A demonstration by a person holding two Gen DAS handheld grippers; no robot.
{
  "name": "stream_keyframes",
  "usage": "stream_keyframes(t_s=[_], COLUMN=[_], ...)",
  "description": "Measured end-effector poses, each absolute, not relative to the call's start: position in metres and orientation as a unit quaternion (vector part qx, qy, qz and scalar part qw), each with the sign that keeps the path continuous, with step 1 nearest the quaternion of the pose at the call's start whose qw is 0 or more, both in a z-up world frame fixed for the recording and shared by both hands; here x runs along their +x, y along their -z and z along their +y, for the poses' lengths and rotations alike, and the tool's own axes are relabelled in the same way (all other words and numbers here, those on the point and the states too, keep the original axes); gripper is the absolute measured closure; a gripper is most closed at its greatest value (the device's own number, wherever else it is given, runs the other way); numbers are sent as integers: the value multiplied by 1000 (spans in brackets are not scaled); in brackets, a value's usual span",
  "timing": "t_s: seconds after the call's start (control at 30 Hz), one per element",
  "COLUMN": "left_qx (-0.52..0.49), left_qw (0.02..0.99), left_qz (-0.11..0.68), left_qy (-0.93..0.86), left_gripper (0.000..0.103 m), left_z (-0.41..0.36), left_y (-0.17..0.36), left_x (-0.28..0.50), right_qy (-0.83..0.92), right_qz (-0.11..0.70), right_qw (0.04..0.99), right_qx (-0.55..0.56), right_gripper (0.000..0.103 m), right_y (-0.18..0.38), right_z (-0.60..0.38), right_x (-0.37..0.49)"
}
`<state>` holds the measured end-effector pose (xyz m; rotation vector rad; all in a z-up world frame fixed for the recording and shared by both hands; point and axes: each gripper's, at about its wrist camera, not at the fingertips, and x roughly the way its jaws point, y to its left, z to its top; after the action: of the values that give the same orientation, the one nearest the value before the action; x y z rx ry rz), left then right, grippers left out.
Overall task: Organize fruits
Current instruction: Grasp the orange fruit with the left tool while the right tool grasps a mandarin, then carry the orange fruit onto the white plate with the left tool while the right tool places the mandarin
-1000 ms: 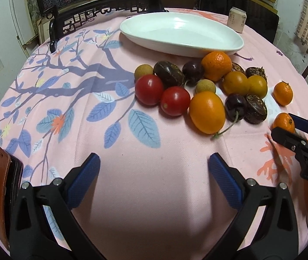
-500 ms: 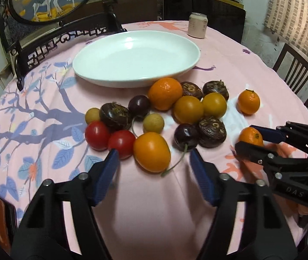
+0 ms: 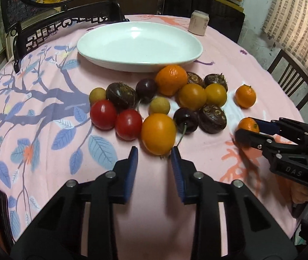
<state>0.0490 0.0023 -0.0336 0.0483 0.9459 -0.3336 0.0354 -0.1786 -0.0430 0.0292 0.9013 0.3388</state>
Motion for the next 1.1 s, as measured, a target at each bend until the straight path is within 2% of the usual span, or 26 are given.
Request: stream_keyframes(t_s=[0.33, 0.43, 0.5, 0.57, 0.63, 0.87, 1.1], left_qx=[17, 14, 15, 26, 50, 42, 7], left_qw=[874, 876, 876, 879, 884, 886, 917], left_qz=[459, 454, 452, 448, 440, 431, 374], left_qy=[162, 162, 167, 160, 148, 165, 141], left_gripper=[71, 67, 58, 59, 68, 69, 68], left_z=[-10, -11, -14, -18, -21, -16, 6], left_y=[37, 37, 37, 38, 38, 31, -6], left_x=[68, 71, 73, 73, 70, 59, 48], right_qy=[-162, -162, -162, -162, -163, -169, -156], right_qz=[435, 435, 435, 435, 436, 437, 401], right_qw=[885, 886, 886, 885, 885, 883, 901], right_qx=[12, 11, 11, 11, 13, 25, 51], right_gripper=[64, 64, 64, 64, 64, 65, 66], right_y=[45, 45, 45, 45, 45, 44, 33], right_z=[-177, -177, -177, -177, -177, -181, -193], right_x=[36, 36, 36, 36, 36, 37, 35])
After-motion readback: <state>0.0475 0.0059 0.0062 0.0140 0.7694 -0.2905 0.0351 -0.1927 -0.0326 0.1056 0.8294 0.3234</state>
